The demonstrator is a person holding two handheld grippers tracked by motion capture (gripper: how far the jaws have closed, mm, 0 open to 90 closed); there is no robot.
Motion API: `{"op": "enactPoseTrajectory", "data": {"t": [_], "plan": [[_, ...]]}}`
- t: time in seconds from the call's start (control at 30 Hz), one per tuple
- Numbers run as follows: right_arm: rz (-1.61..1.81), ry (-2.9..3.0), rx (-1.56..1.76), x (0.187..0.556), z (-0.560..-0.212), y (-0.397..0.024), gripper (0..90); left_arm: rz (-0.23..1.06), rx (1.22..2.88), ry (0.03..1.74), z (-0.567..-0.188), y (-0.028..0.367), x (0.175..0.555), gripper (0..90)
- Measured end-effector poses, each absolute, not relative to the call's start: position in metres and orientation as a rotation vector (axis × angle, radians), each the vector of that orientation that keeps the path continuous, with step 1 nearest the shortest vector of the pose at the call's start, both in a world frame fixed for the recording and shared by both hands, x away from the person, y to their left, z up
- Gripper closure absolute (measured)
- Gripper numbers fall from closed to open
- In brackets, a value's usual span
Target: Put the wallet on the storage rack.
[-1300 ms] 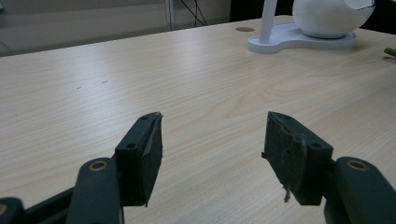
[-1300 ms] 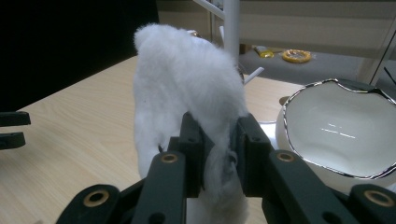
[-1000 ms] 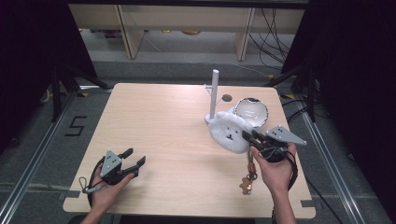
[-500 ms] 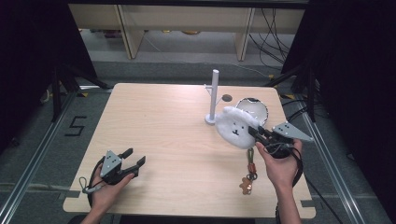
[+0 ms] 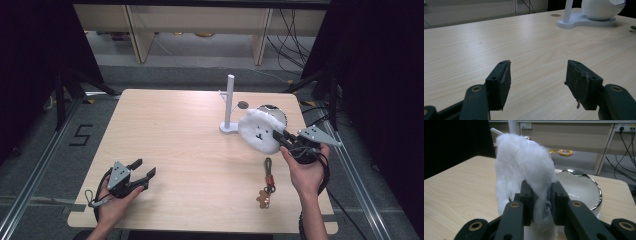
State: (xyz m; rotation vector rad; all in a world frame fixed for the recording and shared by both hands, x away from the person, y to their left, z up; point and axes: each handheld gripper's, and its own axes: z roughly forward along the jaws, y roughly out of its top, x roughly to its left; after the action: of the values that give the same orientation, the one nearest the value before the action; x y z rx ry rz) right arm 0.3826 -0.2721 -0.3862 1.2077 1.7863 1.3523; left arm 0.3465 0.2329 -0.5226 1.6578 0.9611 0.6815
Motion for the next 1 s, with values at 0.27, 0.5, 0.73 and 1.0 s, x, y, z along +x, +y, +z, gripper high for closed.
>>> {"op": "enactPoseTrajectory", "data": {"t": [0.27,0.5,0.73,1.0], "plan": [[1.336,1.77,1.212,0.39,-0.383,-0.279,75.8,0.681,1.658,0.963,-0.523,0.233,0.347,36.4],[1.324,1.752,1.232,0.395,-0.38,-0.284,75.8,0.679,1.65,0.956,-0.523,0.232,0.347,36.4],[1.325,1.728,1.257,0.402,-0.38,-0.289,75.8,0.684,1.663,0.967,-0.523,0.232,0.347,36.4],[1.293,1.718,1.274,0.412,-0.378,-0.298,75.8,0.685,1.666,0.967,-0.522,0.232,0.347,36.4]]}}
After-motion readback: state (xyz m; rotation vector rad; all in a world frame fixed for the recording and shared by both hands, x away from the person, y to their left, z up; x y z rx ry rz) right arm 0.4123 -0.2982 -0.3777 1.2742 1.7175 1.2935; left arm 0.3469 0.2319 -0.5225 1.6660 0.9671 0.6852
